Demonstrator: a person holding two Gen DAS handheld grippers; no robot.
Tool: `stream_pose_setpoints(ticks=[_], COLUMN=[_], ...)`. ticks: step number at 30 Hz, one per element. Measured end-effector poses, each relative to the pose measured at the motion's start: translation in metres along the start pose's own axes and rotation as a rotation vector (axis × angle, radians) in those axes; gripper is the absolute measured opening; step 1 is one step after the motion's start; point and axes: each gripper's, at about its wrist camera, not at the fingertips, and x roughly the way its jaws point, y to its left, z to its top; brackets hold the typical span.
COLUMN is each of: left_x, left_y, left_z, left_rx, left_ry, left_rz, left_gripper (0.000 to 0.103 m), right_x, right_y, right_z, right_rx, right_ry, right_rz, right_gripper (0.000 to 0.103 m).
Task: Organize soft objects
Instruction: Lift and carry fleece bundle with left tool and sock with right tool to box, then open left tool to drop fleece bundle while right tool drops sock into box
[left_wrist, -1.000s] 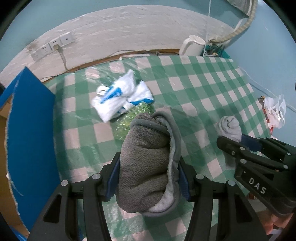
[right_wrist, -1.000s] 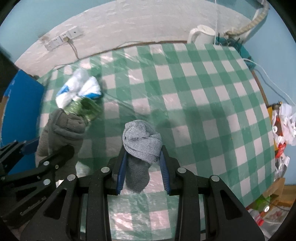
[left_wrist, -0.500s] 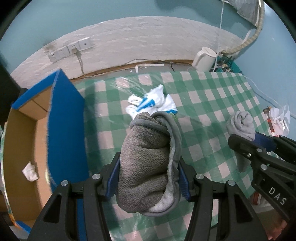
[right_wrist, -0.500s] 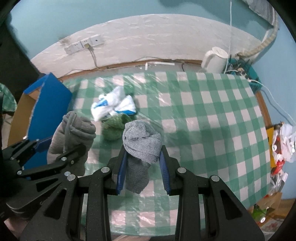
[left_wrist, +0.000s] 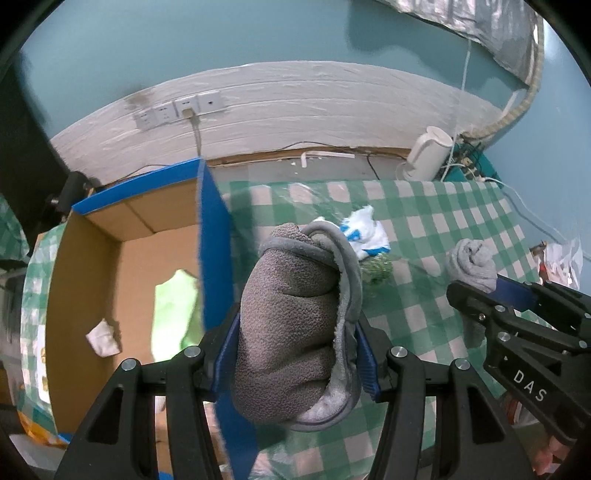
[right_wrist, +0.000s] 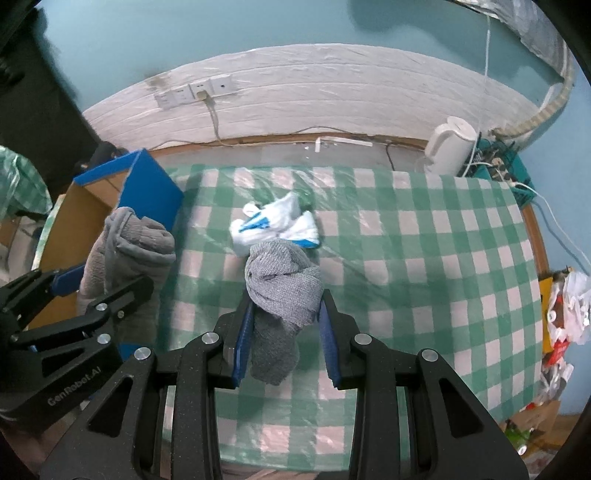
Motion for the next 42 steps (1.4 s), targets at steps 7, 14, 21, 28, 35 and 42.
stream_pose_setpoints(ticks=[7,14,21,28,35,42], left_x=[-0.008,-0.02,-0.039,-0.048,-0.046,-0.037], left_y=[0.03,0.05,0.069,0.099,0.135,0.166], left_z=[-0.004,-0.009,-0.014,-0.018,-0.029,-0.041], left_rx=[-0.052,-0.083,-0.111,-0.152,-0.208,-0.249], left_ry=[-0.01,-0.023,-0.067,-0.089,-0.08,-0.051], left_rz=[0.013,-0.016,-0.046,-0.023,0.009,0.046], left_gripper=[0.056,0.056,0.056,0.056,0.056,0.056], right_x=[0.001,0.002,0.002,0.003,0.007,0.017], right_y=[0.028,0.057,0.086,0.122,0.155,0.181], right_z=[0.006,0.011,0.017,0.023,0.026,0.026], right_rx=[-0.041,-0.077,-0.113,-0.166,-0.216,-0.254], right_ry=[0.001,-0.001,-0.008,-0.007,-0.002,0.018], right_rz=[0.018,0.037,0.057,0.079,0.1,0.11], right_gripper=[0.032,0.032,0.032,0.032,0.032,0.032])
